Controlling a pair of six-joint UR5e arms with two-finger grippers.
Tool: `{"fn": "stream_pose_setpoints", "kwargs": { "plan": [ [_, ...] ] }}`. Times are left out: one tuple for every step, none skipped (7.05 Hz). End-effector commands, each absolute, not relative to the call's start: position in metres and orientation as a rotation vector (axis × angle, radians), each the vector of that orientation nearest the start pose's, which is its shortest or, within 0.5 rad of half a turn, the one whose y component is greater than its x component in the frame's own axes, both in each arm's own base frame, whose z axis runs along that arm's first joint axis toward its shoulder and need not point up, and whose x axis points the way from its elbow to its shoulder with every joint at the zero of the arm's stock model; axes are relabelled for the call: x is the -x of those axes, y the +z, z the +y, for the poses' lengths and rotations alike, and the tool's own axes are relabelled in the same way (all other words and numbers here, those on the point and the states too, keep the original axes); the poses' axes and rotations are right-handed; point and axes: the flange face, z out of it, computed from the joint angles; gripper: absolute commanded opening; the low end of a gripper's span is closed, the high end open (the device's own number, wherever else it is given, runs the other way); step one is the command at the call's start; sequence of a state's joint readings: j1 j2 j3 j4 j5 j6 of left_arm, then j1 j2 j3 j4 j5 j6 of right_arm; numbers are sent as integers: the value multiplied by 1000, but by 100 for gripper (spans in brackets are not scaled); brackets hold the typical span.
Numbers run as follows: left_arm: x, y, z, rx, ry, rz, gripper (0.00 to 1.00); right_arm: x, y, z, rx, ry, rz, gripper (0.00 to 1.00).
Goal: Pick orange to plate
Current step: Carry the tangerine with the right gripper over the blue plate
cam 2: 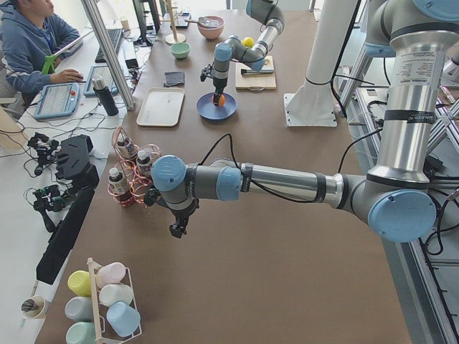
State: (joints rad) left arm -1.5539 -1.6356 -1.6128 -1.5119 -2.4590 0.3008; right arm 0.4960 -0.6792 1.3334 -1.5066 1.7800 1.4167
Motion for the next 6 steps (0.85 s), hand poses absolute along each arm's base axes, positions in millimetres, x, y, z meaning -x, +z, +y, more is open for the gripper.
{"fn": "stream_pose_setpoints", "kwargs": {
  "plan": [
    [47, 605, -519, -186, 325, 875, 98, 645, 189, -458, -36, 242, -752, 0],
    [47, 605, -519, -185, 324, 875, 98, 645, 190, -459, -39, 239, -754, 38],
    [47, 605, -519, -185, 324, 875, 98, 645, 189, -460, -64, 227, -749, 99],
    [47, 605, -519, -185, 324, 875, 98, 644, 178, -463, -76, 216, -761, 100],
    [47, 607, -518, -177, 319, 876, 98, 640, 167, -467, -83, 222, -775, 100],
    [47, 612, -517, -161, 312, 875, 98, 624, 160, -485, -89, 236, -788, 100]
  ]
}}
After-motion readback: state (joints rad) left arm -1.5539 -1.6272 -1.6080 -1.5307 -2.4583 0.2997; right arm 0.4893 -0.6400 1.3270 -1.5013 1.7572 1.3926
